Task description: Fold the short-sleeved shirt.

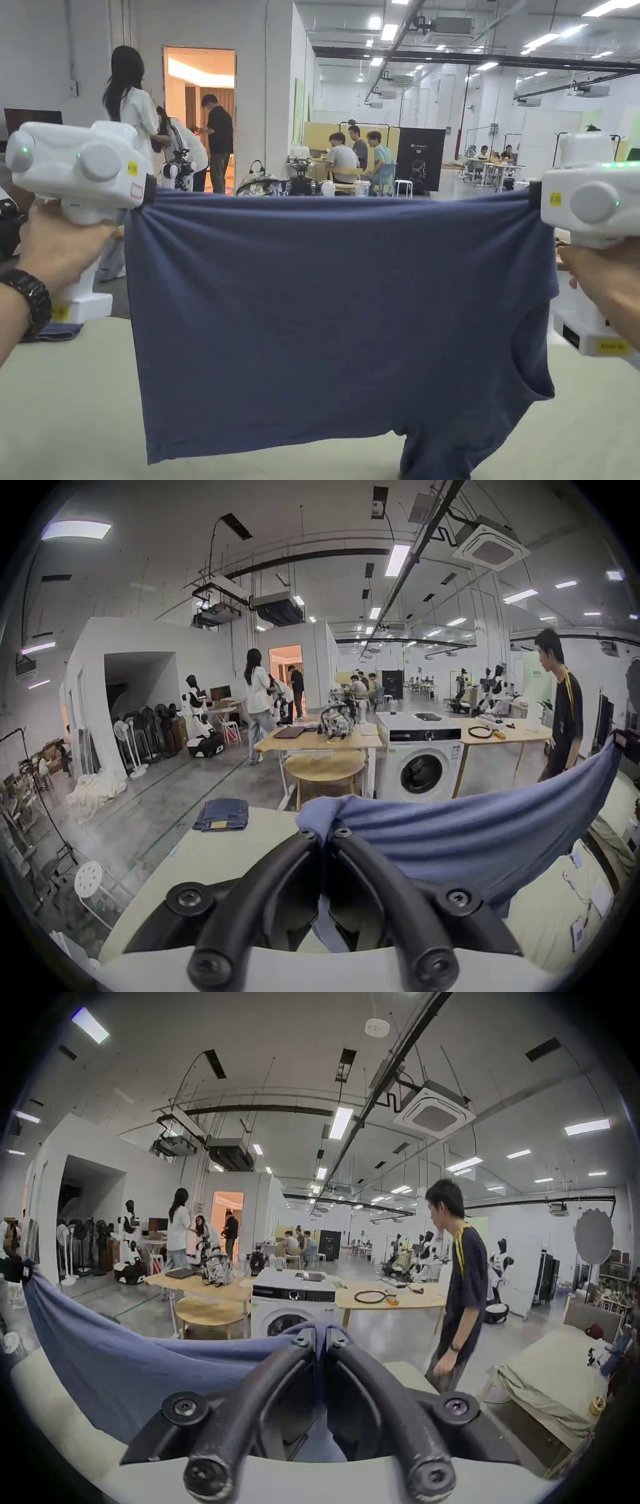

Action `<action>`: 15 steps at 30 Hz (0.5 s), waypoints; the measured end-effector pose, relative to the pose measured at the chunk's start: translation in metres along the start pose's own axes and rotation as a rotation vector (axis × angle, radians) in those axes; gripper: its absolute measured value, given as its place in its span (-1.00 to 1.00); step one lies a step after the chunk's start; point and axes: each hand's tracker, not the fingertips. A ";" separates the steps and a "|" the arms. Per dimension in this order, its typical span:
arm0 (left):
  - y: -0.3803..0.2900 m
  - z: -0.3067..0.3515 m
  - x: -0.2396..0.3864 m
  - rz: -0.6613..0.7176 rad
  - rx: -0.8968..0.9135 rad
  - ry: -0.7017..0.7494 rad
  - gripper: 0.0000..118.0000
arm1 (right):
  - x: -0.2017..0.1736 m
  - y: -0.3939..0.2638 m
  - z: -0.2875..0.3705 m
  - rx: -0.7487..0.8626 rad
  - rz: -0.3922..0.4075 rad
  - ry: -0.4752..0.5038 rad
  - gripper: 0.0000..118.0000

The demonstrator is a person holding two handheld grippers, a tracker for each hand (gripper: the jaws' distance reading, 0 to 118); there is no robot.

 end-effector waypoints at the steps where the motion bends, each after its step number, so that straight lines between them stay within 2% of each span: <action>1: -0.013 -0.002 0.000 0.001 -0.010 -0.004 -1.00 | 0.001 -0.012 0.003 -0.008 0.003 0.004 -0.95; 7: -0.083 0.009 -0.003 0.011 -0.081 -0.045 -1.00 | 0.008 -0.072 0.040 -0.075 0.034 0.009 -0.95; 15: -0.149 0.067 -0.009 0.031 -0.080 -0.092 -1.00 | 0.025 -0.130 0.127 -0.125 0.019 0.011 -0.95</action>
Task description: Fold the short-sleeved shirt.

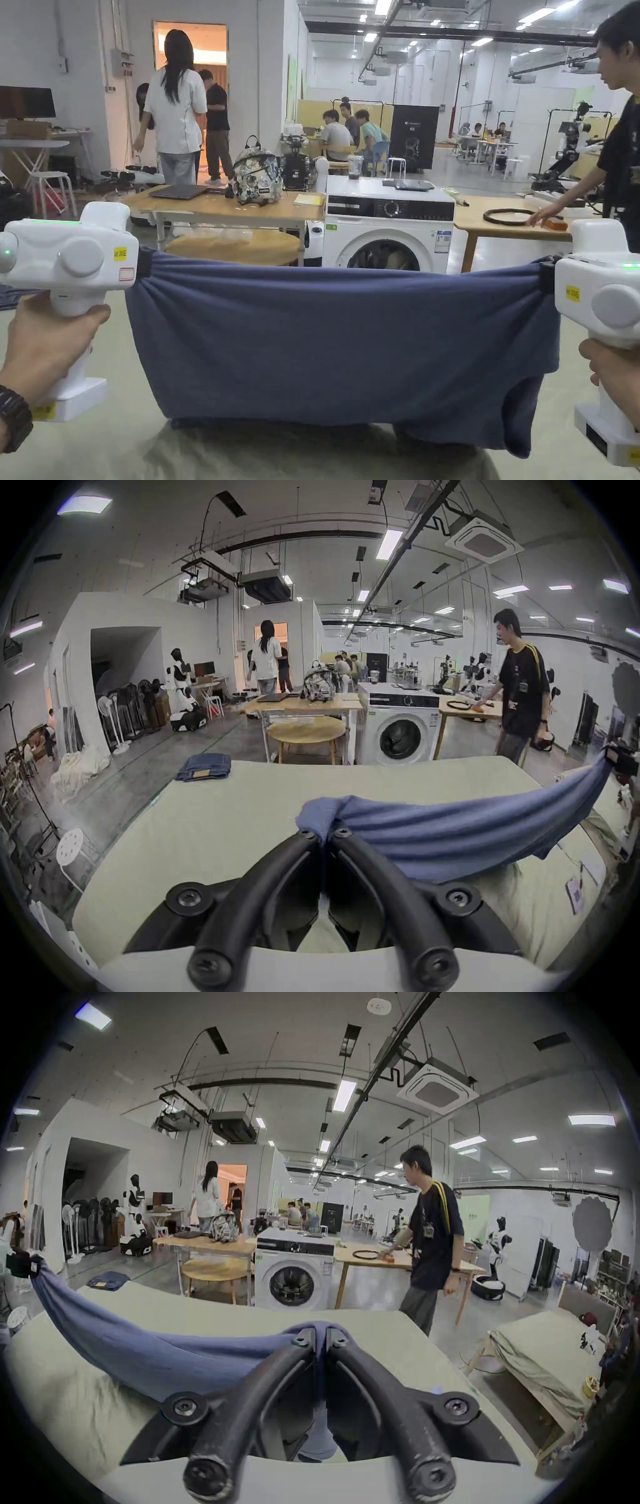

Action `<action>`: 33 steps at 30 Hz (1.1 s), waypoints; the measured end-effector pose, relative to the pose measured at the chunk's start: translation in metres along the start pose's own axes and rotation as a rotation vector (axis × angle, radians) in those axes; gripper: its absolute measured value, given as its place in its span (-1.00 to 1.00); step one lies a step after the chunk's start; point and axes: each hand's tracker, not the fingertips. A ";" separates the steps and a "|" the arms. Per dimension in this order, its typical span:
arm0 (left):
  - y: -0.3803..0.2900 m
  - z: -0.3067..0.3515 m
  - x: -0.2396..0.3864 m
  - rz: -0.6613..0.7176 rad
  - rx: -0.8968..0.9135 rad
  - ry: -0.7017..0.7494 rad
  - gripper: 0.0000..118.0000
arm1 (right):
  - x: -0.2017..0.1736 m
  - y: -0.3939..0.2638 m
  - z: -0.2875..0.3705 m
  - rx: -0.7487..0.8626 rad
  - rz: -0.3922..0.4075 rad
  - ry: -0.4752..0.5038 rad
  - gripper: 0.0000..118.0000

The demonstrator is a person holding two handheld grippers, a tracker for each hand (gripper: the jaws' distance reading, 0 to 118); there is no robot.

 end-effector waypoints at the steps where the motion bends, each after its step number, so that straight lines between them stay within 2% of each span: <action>1: -0.008 0.007 0.000 -0.001 -0.001 -0.004 -1.00 | 0.002 -0.009 0.010 -0.004 -0.001 0.002 -0.95; 7: -0.058 0.053 0.001 -0.006 -0.001 -0.025 -1.00 | 0.005 -0.058 0.062 -0.034 0.023 0.004 -0.95; 19: -0.205 0.130 -0.007 0.139 -0.089 -0.062 -1.00 | -0.009 -0.163 0.129 -0.201 0.081 0.048 -0.95; 27: -0.289 0.142 -0.008 0.145 -0.309 -0.060 -1.00 | -0.016 -0.236 0.154 -0.405 0.105 0.064 -0.95; 33: -0.327 0.143 -0.003 0.072 -0.488 -0.049 -1.00 | -0.011 -0.286 0.153 -0.608 0.125 0.083 -0.96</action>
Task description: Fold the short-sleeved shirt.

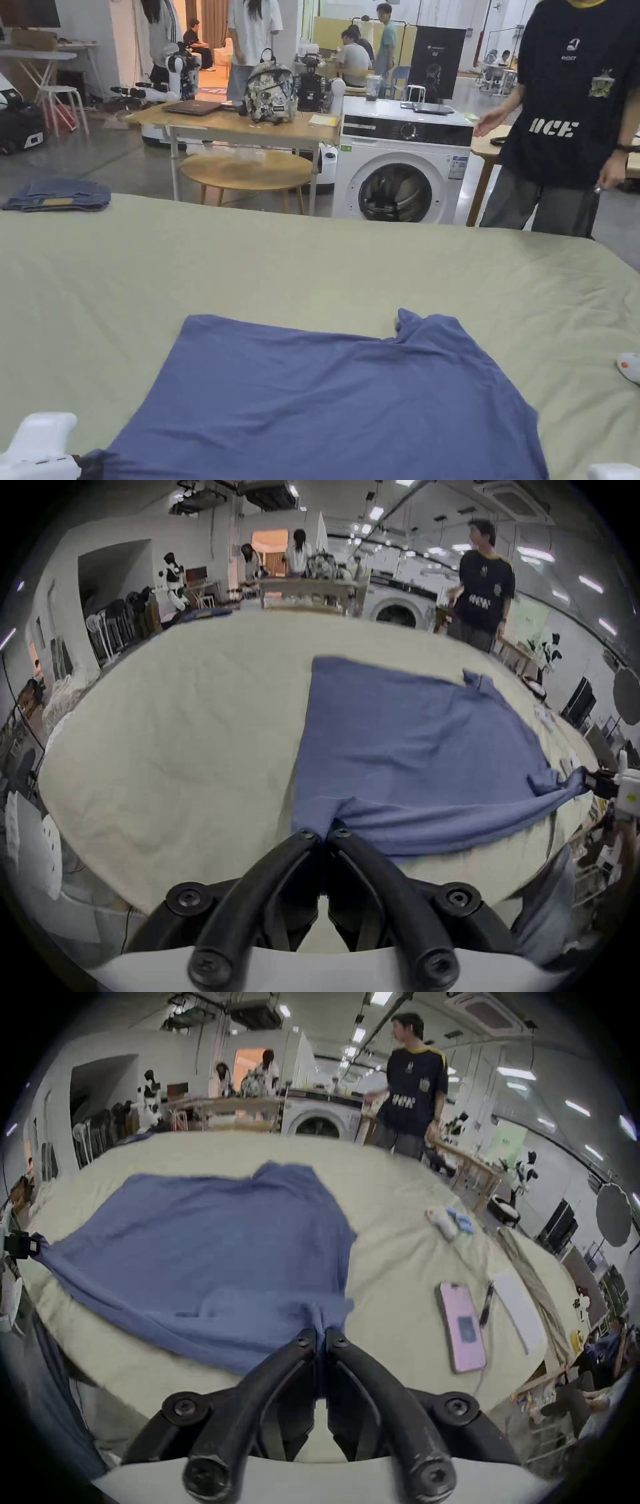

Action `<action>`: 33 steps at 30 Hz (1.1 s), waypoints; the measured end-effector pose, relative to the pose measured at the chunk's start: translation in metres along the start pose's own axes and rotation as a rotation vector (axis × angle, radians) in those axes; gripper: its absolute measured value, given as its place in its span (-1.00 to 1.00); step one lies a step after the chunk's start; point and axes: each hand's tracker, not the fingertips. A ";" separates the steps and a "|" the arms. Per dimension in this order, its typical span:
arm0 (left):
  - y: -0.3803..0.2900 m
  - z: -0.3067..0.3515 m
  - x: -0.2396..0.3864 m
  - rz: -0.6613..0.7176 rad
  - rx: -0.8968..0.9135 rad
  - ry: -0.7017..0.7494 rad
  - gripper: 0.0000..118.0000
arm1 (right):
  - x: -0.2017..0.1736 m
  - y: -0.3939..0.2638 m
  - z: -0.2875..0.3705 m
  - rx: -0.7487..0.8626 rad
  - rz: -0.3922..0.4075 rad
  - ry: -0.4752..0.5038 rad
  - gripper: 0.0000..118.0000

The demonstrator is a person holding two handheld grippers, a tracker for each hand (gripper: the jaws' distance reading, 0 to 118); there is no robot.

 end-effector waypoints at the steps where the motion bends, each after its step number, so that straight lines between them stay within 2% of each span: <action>1: -0.002 -0.013 -0.011 -0.004 -0.021 -0.003 -1.00 | 0.001 -0.005 -0.007 -0.020 -0.007 0.003 -0.95; 7: -0.011 -0.058 -0.016 -0.025 -0.221 0.014 -1.00 | 0.004 -0.024 -0.050 -0.192 0.021 0.029 -0.92; 10: -0.015 -0.071 -0.017 -0.023 -0.238 0.015 -1.00 | 0.000 -0.031 -0.065 -0.262 0.047 0.046 -0.78; 11: -0.013 -0.071 -0.019 0.002 -0.244 0.010 -0.97 | -0.002 -0.033 -0.067 -0.249 0.044 0.039 -0.52; 12: -0.011 -0.069 -0.020 0.018 -0.243 0.006 -0.85 | -0.003 -0.033 -0.064 -0.231 0.043 0.030 -0.21; 13: -0.012 -0.066 -0.020 0.021 -0.241 0.003 -0.62 | -0.003 -0.031 -0.061 -0.226 0.041 0.027 0.06; 14: -0.011 -0.063 -0.021 0.022 -0.238 0.000 -0.34 | -0.003 -0.028 -0.058 -0.227 0.033 0.022 0.17; 18: 0.001 -0.043 -0.014 0.040 -0.144 0.015 -0.27 | 0.000 -0.005 -0.029 -0.143 -0.047 -0.003 0.17; 21: 0.016 -0.027 -0.003 0.026 -0.016 -0.013 -0.27 | -0.002 0.017 -0.010 -0.058 -0.066 -0.017 0.17; 27: 0.041 -0.012 0.038 -0.035 0.219 -0.002 -0.27 | -0.034 0.048 0.001 0.212 -0.131 -0.009 0.16; 28: 0.043 -0.011 0.045 -0.051 0.250 0.008 -0.27 | -0.040 0.050 0.002 0.256 -0.146 0.006 0.08; 30: 0.046 -0.009 0.060 -0.078 0.335 0.035 -0.48 | -0.054 0.054 0.004 0.332 -0.175 0.030 -0.52; 31: 0.047 -0.007 0.067 -0.091 0.371 0.043 -0.67 | -0.062 0.057 0.007 0.372 -0.181 0.039 -0.70; 32: 0.048 -0.005 0.073 -0.102 0.403 0.057 -0.85 | -0.068 0.058 0.009 0.418 -0.189 0.046 -0.73; 33: 0.048 -0.004 0.078 -0.106 0.444 0.067 -0.90 | -0.075 0.060 0.011 0.455 -0.187 0.033 -0.81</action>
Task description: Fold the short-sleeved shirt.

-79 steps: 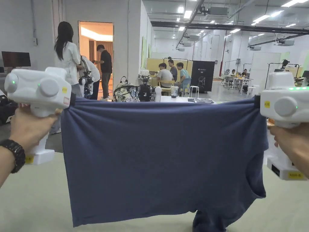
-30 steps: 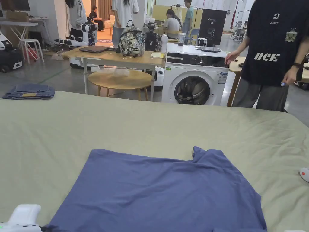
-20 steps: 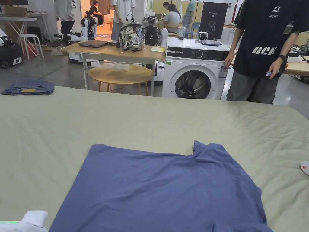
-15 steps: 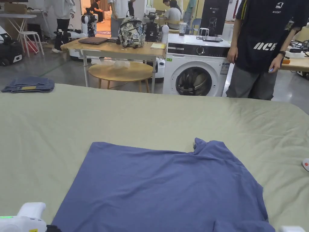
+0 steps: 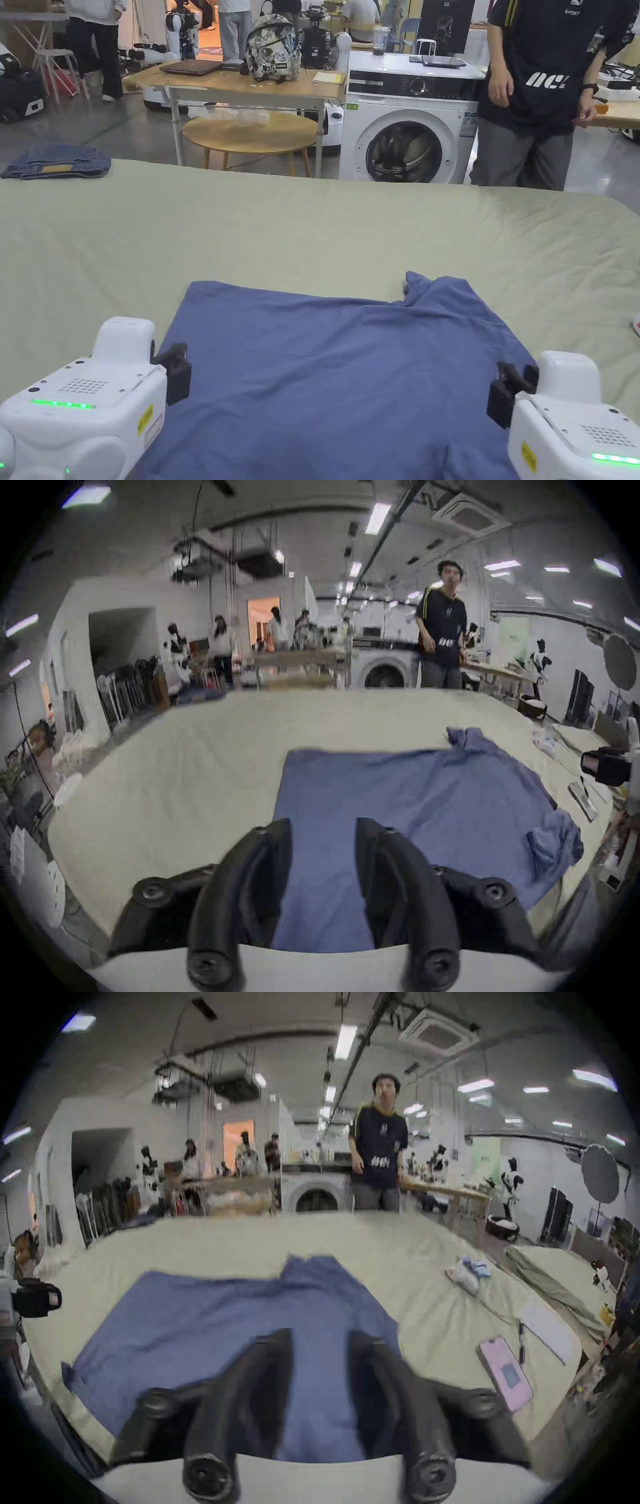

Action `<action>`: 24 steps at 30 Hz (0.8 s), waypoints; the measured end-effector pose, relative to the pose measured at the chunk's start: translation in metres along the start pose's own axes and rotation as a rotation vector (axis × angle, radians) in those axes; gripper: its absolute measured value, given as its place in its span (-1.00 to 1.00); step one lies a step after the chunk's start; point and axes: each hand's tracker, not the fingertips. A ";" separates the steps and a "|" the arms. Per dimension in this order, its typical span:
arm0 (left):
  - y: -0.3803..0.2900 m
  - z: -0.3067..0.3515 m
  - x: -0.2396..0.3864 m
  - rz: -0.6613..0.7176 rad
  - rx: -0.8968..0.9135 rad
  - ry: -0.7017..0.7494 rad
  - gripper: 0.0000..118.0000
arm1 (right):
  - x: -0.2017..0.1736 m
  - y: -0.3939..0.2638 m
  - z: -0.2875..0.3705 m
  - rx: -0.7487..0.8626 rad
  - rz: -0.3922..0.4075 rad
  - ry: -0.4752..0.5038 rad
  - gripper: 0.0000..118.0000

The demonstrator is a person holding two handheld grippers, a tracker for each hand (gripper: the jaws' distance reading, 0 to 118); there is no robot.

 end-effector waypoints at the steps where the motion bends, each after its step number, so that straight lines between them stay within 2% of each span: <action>1: 0.002 0.002 0.004 -0.008 0.034 0.010 -0.95 | -0.006 0.001 0.001 0.029 0.002 -0.010 -0.94; 6: 0.013 0.017 0.020 -0.010 0.127 0.025 -1.00 | -0.024 0.009 0.006 0.121 -0.020 0.014 -1.00; 12: 0.015 0.018 0.010 0.028 0.073 0.031 -1.00 | -0.030 0.015 0.008 0.147 -0.011 0.059 -1.00; 19: -0.001 0.001 -0.042 0.022 -0.281 0.022 -1.00 | -0.026 0.007 0.000 0.101 0.009 0.046 -1.00; 22: -0.017 -0.016 -0.074 0.087 -0.476 -0.037 -1.00 | -0.025 0.002 -0.005 0.065 0.020 0.047 -1.00; 23: -0.024 -0.021 -0.084 0.110 -0.553 -0.056 -0.89 | -0.025 -0.001 -0.006 0.053 0.020 0.049 -1.00; 24: -0.031 -0.024 -0.090 0.118 -0.604 -0.069 -0.64 | -0.025 -0.002 -0.008 0.044 0.022 0.050 -1.00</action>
